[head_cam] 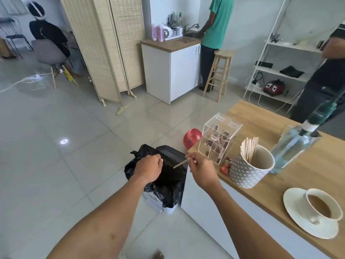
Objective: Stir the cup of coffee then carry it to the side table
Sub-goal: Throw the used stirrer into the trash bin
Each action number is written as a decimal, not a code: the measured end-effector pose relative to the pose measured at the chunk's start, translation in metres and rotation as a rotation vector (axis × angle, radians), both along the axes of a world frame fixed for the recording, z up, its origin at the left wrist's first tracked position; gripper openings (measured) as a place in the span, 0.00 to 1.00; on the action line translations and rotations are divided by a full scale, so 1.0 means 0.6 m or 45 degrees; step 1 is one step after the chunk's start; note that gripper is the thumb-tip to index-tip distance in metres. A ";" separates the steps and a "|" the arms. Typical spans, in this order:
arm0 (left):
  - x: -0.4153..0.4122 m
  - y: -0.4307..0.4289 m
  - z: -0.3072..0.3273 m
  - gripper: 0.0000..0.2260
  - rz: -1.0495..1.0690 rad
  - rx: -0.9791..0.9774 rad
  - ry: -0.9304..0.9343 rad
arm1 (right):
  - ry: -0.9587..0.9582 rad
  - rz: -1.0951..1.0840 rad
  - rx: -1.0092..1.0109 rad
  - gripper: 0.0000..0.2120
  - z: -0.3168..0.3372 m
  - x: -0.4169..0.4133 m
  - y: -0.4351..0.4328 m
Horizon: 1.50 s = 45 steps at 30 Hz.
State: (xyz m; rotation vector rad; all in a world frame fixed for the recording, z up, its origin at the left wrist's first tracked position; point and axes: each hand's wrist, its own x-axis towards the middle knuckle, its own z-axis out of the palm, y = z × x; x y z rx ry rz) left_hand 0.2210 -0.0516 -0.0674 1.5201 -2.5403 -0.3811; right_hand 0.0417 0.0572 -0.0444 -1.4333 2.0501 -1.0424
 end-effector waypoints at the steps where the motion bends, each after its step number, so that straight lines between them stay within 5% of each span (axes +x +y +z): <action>1: 0.006 -0.018 -0.010 0.14 0.008 0.021 -0.004 | 0.001 0.003 0.007 0.09 -0.007 0.006 -0.023; 19: 0.044 -0.259 -0.139 0.15 -0.002 0.278 -0.102 | 0.097 0.031 0.261 0.08 -0.134 0.026 -0.303; 30: 0.045 -0.302 -0.171 0.14 -0.014 0.351 -0.108 | 0.009 0.008 0.586 0.17 -0.182 0.028 -0.354; 45: 0.043 -0.302 -0.153 0.14 -0.009 0.351 -0.072 | -0.104 -0.121 0.554 0.12 -0.160 0.015 -0.358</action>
